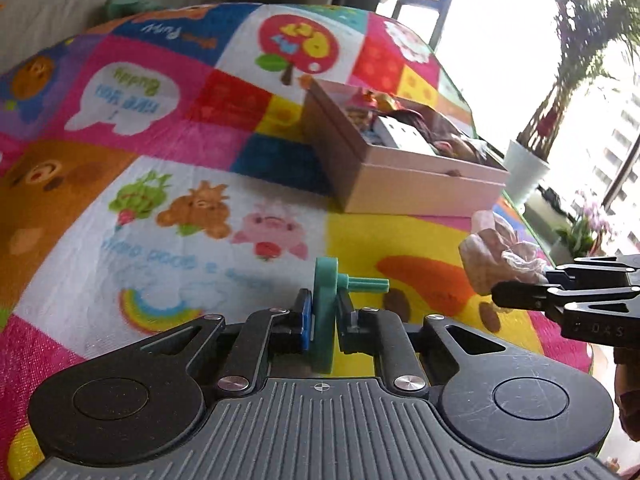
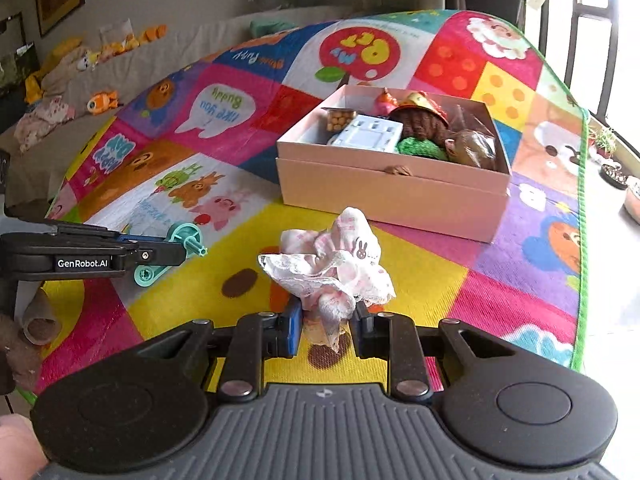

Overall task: Organize objects
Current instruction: 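Carry the teal toy and lace cloth toward the pink box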

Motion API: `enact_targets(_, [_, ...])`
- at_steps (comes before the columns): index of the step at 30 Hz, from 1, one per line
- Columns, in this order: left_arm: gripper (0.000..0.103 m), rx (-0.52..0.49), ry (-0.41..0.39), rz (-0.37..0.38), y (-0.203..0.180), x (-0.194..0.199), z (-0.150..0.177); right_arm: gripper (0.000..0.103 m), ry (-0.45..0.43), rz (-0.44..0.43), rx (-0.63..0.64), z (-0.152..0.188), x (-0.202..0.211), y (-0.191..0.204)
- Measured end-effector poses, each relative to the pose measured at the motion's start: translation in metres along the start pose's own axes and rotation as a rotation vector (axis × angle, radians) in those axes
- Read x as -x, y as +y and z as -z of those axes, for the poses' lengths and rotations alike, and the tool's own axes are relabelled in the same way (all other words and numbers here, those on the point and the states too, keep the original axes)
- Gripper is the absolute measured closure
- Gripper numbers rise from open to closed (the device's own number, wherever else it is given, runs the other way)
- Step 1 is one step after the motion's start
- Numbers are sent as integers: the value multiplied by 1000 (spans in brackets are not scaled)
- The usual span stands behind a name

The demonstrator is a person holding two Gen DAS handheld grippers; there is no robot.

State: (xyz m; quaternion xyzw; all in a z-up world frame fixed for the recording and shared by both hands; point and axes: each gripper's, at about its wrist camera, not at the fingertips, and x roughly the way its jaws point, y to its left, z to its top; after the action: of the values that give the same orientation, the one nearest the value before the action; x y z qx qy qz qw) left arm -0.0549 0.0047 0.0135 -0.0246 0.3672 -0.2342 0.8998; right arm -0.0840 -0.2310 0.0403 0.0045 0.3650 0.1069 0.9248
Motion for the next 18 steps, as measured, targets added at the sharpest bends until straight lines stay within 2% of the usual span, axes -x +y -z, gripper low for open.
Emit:
enact_targets(6, [88,-12,25,-32,-14,-3,0,79,8,-28,-32,16,-7,-10])
enact_targets(7, [88,-14,32,-36,-14,-5,1,75,7,-23,-26,18,-7,-11])
enact_targets(8, [87,-14,39,-37,-15,-7,2,59,1,-11,-13,20,-7,-11])
enact_targets(9, [87,-14,43,-39,-16,-8,3,51,-9,8,2,23,-6,-12])
enact_targets(10, [87,-17,45,-43,-17,-9,4,36,-24,36,19,25,-5,-12])
enact_targets(11, [87,-23,48,-48,-17,-10,4,31,-42,71,40,27,-5,-13])
enact_targets(13, [87,-29,45,-49,-18,-11,5,29,-50,134,81,29,-7,-15])
enact_targets(14, [87,-26,46,-48,-18,-11,5,23,-44,165,94,30,-10,-17])
enact_targets(15, [87,-21,45,-45,-17,-11,6,21,-51,185,98,30,-10,-18])
enact_targets(17, [87,-14,42,-39,-17,-11,7,21,-60,221,105,29,-10,-21])
enact_targets(18, [87,-13,39,-38,-17,-11,7,21,-65,211,98,28,-8,-22])
